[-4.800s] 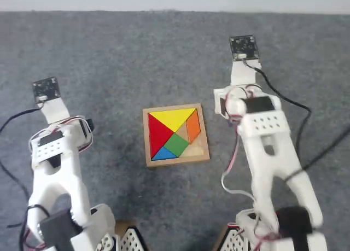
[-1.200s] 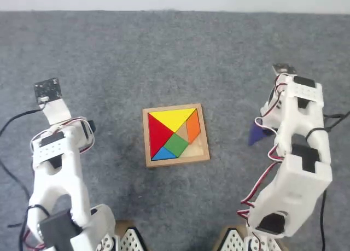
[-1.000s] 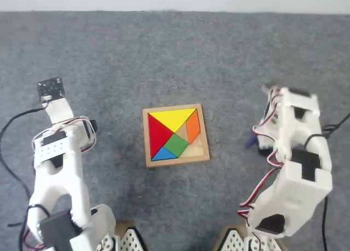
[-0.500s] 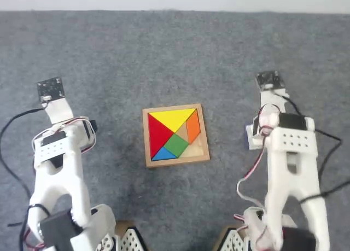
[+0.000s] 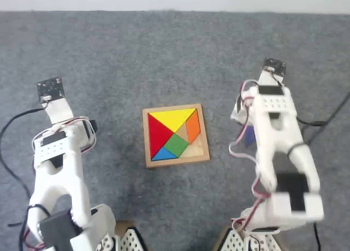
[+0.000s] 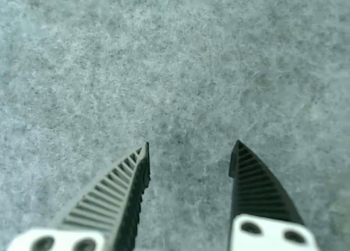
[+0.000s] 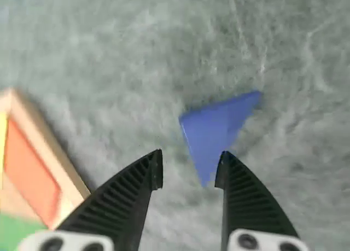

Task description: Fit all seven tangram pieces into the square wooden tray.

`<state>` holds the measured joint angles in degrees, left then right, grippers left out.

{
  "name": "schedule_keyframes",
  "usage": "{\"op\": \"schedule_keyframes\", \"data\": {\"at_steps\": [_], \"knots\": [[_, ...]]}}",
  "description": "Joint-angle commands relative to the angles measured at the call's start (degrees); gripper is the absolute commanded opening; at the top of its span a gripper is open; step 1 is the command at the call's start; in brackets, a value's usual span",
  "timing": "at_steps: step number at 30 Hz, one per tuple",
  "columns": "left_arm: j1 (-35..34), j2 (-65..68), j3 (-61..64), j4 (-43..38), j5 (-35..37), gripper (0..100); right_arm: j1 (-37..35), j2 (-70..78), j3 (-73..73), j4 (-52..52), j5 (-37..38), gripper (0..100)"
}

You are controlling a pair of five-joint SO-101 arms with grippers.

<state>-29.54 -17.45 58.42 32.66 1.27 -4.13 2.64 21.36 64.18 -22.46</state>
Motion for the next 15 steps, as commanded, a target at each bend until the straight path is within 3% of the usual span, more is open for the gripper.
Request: {"op": "schedule_keyframes", "data": {"at_steps": [1, 8, 11, 15], "knots": [[0.4, -1.3, -0.4, -1.1, -1.8, 23, -0.7, 10.4, -12.0, 1.4, -5.2, 17.8], [0.4, -1.4, -0.4, -1.2, -2.5, 23, 0.8, 22.3, -22.9, 9.8, -5.5, 13.9], [0.4, -1.4, -0.4, -1.3, -2.5, 23, 2.2, 24.7, -24.6, 11.6, -5.2, 8.2], [0.4, -1.4, -0.4, -1.3, -2.5, 23, 4.4, 25.3, -24.5, 15.6, -2.3, 8.8]]}}
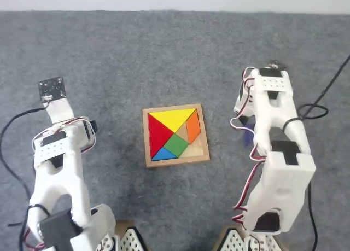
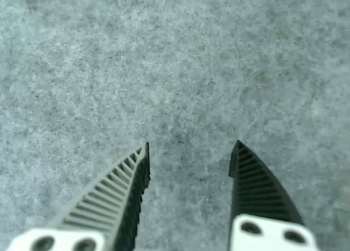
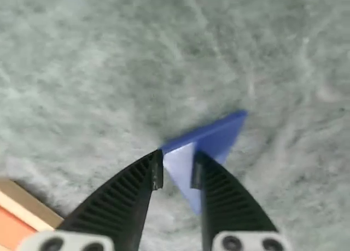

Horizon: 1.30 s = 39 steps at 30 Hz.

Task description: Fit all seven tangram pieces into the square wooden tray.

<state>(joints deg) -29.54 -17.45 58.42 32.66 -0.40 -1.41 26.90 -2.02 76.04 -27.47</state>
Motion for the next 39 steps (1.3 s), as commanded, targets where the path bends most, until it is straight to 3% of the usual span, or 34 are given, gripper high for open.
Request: {"op": "schedule_keyframes", "data": {"at_steps": [1, 10, 21, 28, 34, 39], "knots": [[0.4, -1.4, -0.4, -1.3, -0.9, 23, 2.2, 1.0, -1.1, 4.5, 3.7, 8.7], [0.4, -1.4, -0.4, -1.3, -0.9, 23, 3.6, -1.7, 5.1, 4.2, 8.4, 8.7], [0.4, -1.4, -0.4, -1.3, -0.9, 23, 2.8, -23.7, 30.3, -11.3, 10.8, 9.3], [0.4, -1.4, -0.4, -1.1, -0.9, 23, 3.0, -16.2, 26.5, -9.7, 10.7, 27.4], [0.4, -1.4, -0.4, -1.1, -0.9, 23, 3.0, -10.1, 16.2, -6.1, 10.8, 24.2], [0.4, -1.4, -0.4, -1.1, -0.9, 23, -1.1, -9.3, 12.1, -4.7, 8.7, 25.0]]}}
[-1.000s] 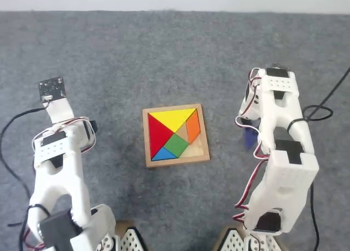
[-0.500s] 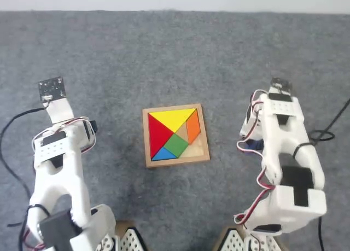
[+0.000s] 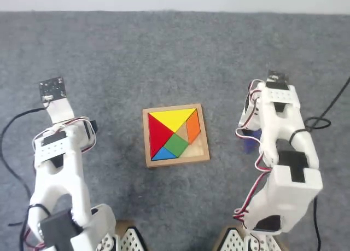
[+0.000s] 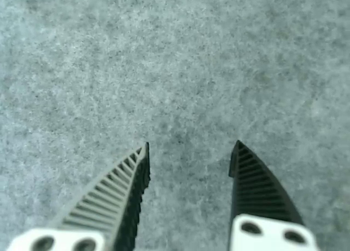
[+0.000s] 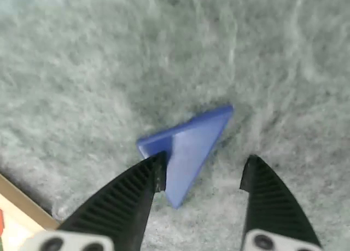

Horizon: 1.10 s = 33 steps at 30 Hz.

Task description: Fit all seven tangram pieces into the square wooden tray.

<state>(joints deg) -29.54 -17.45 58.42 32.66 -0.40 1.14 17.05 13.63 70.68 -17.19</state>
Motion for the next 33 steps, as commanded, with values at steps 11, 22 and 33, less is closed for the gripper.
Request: {"op": "schedule_keyframes", "data": {"at_steps": [11, 22, 33], "knots": [[0.5, -1.4, -0.4, -1.1, -0.9, 23, -6.0, 0.7, -3.3, -3.7, -6.8, 28.9], [0.5, -1.4, -0.4, -1.1, -0.9, 23, -5.6, 0.7, -1.8, -3.6, -12.0, 18.4], [0.5, -1.4, -0.4, -1.2, -0.9, 23, -6.0, -1.5, -3.7, -2.6, -8.4, 12.3]]}}
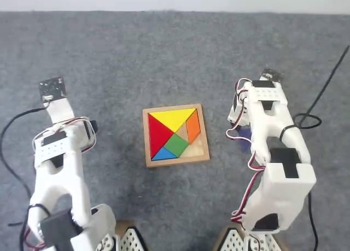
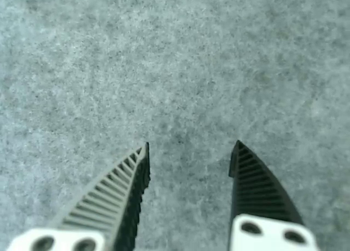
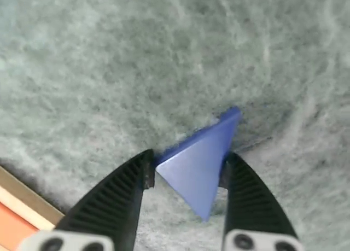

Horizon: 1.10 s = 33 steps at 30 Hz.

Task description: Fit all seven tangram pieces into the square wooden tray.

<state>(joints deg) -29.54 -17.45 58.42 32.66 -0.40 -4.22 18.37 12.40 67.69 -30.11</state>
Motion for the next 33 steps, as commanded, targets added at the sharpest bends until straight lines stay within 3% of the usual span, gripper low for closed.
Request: {"op": "schedule_keyframes", "data": {"at_steps": [1, 6, 14, 16, 33], "knots": [[0.5, -1.4, -0.4, -1.2, -0.9, 23, -0.7, -3.6, -3.0, 1.1, 6.2, 12.3], [0.5, -1.4, -0.4, -1.2, -0.9, 23, -0.7, -7.2, -7.6, 4.7, 18.1, 12.2], [0.5, -1.4, -0.4, -1.2, -0.9, 23, -3.4, -8.7, -12.6, 11.7, 56.9, 12.2], [0.5, -1.4, -0.4, -1.3, -0.9, 23, -4.9, -8.7, -12.7, 12.7, 63.6, 12.2], [0.5, -1.4, -0.5, -1.3, -0.9, 23, -22.6, -8.1, -12.4, 12.4, 101.6, 12.2]]}}
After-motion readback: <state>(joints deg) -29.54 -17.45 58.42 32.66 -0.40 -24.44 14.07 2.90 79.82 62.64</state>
